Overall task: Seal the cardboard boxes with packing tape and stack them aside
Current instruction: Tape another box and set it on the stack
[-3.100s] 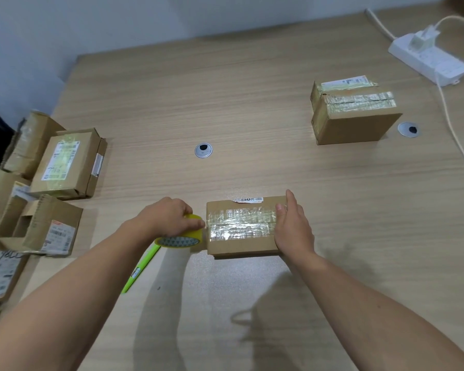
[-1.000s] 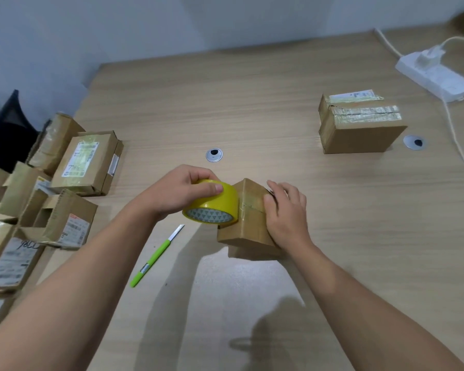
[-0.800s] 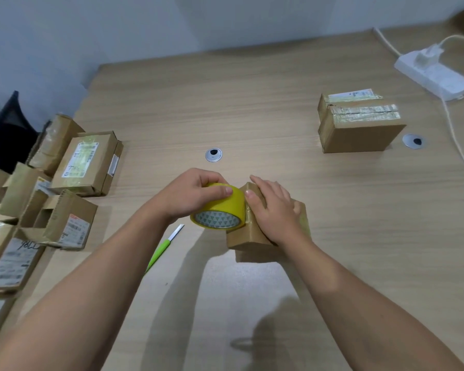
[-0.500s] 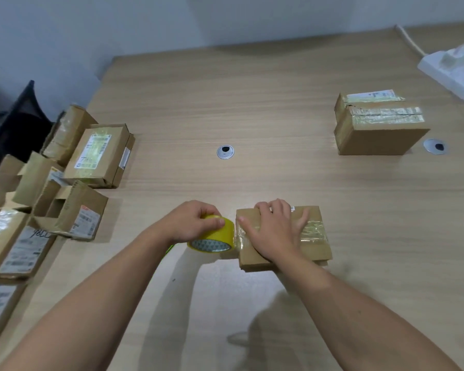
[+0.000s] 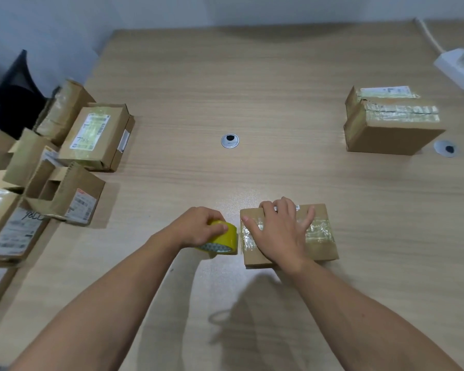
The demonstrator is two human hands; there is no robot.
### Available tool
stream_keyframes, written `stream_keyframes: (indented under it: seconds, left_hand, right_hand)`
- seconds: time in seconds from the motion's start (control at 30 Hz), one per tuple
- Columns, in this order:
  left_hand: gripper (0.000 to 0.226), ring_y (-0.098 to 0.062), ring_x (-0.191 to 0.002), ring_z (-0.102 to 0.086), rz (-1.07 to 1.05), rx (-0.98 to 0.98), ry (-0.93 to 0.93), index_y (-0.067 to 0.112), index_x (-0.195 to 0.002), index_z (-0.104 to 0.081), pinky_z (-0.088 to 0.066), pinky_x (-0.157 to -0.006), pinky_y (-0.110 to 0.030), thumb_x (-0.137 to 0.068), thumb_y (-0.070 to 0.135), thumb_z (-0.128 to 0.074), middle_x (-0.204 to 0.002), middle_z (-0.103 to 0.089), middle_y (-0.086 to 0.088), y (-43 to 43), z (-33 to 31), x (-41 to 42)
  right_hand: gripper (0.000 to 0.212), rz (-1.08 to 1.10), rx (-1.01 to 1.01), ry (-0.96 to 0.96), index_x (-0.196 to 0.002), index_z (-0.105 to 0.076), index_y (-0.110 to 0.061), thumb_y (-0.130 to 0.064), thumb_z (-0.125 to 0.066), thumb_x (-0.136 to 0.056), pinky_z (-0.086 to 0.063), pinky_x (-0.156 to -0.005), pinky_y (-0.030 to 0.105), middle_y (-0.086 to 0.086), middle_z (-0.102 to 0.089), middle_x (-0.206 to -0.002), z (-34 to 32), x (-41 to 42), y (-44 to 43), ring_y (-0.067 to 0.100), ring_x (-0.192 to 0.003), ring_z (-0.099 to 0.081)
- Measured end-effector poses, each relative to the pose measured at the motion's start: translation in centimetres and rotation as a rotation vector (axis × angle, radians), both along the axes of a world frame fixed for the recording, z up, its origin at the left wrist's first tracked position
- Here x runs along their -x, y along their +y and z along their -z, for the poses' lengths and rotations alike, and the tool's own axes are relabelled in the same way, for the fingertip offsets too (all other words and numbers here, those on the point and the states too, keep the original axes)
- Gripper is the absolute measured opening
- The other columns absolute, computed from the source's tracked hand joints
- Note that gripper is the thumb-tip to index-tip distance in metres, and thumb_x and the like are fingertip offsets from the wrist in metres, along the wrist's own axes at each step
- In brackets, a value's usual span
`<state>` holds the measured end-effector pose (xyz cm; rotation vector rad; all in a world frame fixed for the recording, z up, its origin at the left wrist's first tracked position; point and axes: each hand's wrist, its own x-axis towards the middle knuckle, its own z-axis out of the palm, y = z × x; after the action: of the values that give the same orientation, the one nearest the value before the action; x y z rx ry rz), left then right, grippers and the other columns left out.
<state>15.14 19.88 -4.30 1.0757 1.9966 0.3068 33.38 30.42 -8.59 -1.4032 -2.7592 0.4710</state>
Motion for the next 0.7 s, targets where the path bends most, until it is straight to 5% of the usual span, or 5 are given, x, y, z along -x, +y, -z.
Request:
stream_keyframes:
  seconds: [0.2,0.7]
  left_hand:
    - [0.022,-0.015,-0.095,-0.058,0.015,-0.026,0.065,0.026,-0.111,-0.071,-0.041,-0.078,-0.027,-0.098,0.037,-0.058,-0.1,-0.065,0.004,0.0,1.0,-1.3]
    - [0.028,-0.027,-0.107,-0.057,0.035,-0.041,0.151,0.021,-0.114,-0.069,-0.046,-0.091,-0.039,-0.099,0.04,-0.055,-0.109,-0.069,-0.006,0.2,1.6,-2.8]
  right_hand:
    - [0.057,0.027,0.066,-0.016,-0.13,-0.053,-0.032,-0.072,-0.031,-0.095,0.007,-0.112,0.065,-0.003,-0.045,-0.132,-0.1,0.3,0.3,0.016,-0.137,-0.027]
    - [0.047,0.119,0.142,0.061,-0.124,-0.059,-0.031,-0.065,-0.045,-0.095,0.012,-0.113,0.058,-0.004,-0.048,-0.128,-0.3,-0.9,1.7,0.016,-0.137,-0.028]
